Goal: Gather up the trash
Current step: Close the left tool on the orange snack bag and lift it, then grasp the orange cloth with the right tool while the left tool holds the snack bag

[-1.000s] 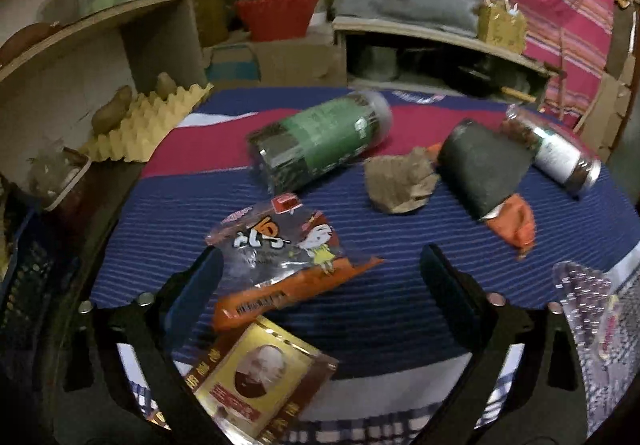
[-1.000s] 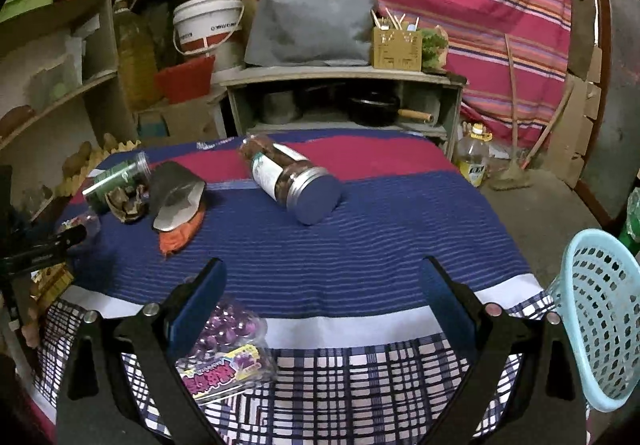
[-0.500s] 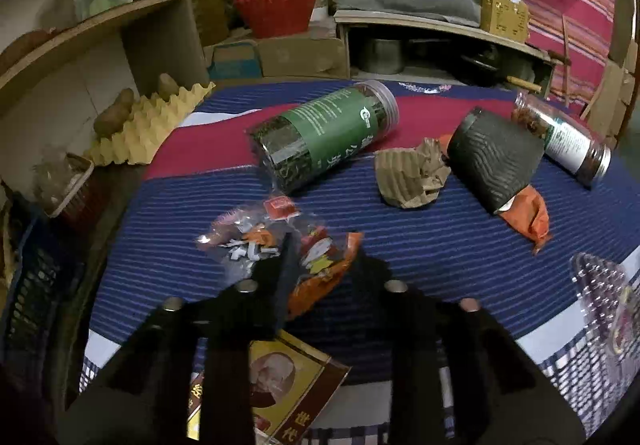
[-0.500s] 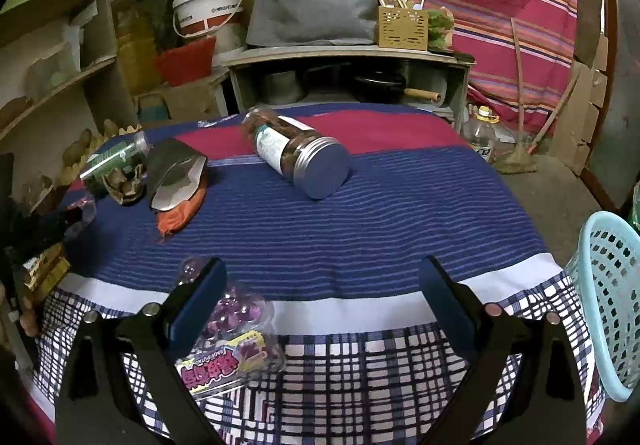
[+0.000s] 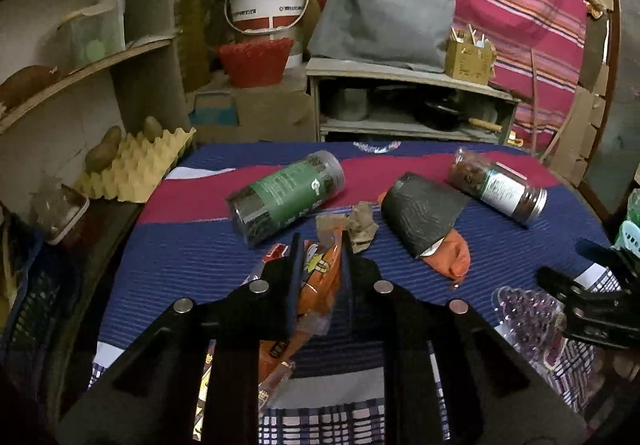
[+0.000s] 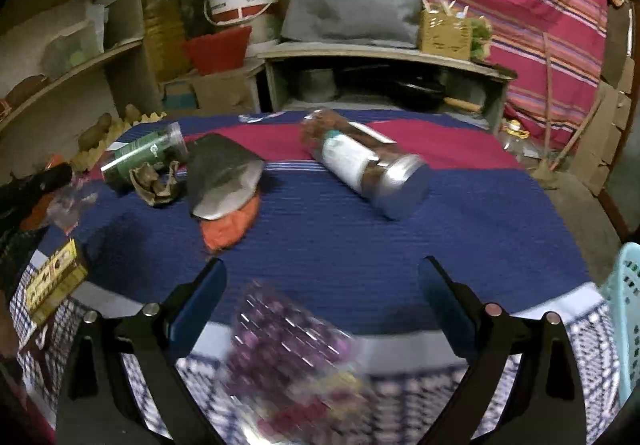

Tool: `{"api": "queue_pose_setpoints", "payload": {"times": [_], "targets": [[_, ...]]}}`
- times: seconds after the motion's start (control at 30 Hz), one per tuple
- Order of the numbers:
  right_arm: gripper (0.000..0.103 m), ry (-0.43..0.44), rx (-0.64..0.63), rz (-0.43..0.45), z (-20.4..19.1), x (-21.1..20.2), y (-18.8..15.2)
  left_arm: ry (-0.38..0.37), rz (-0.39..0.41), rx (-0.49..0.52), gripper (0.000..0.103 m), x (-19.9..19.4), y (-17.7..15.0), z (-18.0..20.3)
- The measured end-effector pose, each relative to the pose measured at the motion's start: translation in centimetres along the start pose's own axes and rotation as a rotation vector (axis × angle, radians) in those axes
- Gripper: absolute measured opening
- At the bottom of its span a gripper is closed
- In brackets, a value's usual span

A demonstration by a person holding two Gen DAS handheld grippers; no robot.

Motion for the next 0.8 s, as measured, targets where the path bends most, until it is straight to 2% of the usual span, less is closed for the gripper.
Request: {"api": "queue_pose_setpoints", "payload": {"times": [0.13,0.23,0.27,0.3,0.4,0.43,0.47,0.53,0.57,0.67,0.8], "targets": [[0.093,0.016,-0.026,-0.048,-2.5,2.7,1.2,0.015,-0.02,-0.014,0.016,0.8,-0.2,-1.0],[0.087,0.026,-0.051,-0.104,-4.1,5.1,1.6,0.013,-0.039,-0.04,0.016,1.4,-0.3,-1.8],[0.083,0.033,-0.047,-0.128,-4.4,5.8,1.6,0.017,-0.039,-0.04,0.016,1.5,-0.4,-1.9],[0.075,0.041,-0.042,-0.146,-4.6,6.2,1.4,0.018,-0.04,-0.037,0.016,1.6,-0.4,-2.0],[0.066,0.061,-0.026,-0.197,-5.1,7.9,1.0,0.016,-0.042,-0.026,0.016,1.7,-0.5,-1.8],[0.066,0.05,-0.039,-0.191,-5.4,8.0,1.0,0.015,-0.042,-0.025,0.016,1.7,-0.5,-1.7],[0.061,0.051,-0.048,-0.188,-5.6,8.0,1.0,0.015,-0.042,-0.025,0.016,1.7,-0.5,-1.7],[0.042,0.06,-0.061,-0.18,-5.8,7.8,1.0,0.012,-0.04,-0.025,0.016,1.7,-0.5,-1.6],[0.027,0.063,-0.066,-0.179,-5.8,7.7,1.1,0.012,-0.039,-0.024,0.016,1.7,-0.5,-1.5],[0.023,0.078,-0.061,-0.161,-5.4,7.2,1.3,0.011,-0.037,-0.023,0.016,1.7,-0.5,-1.5],[0.021,0.066,-0.038,-0.095,-4.0,4.9,2.0,0.015,-0.026,-0.022,0.015,1.5,-0.3,-1.4]]}}
Point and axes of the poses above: each gripper's, at about its wrist camera, not at the fingertips, and x roughly the way its jaws point, z to its right, y to its top, the point moved 5 cm from there along x, roughly the way its jaws point, and after that the axes turned 4 degrees about -x, right-handed, at the moved point
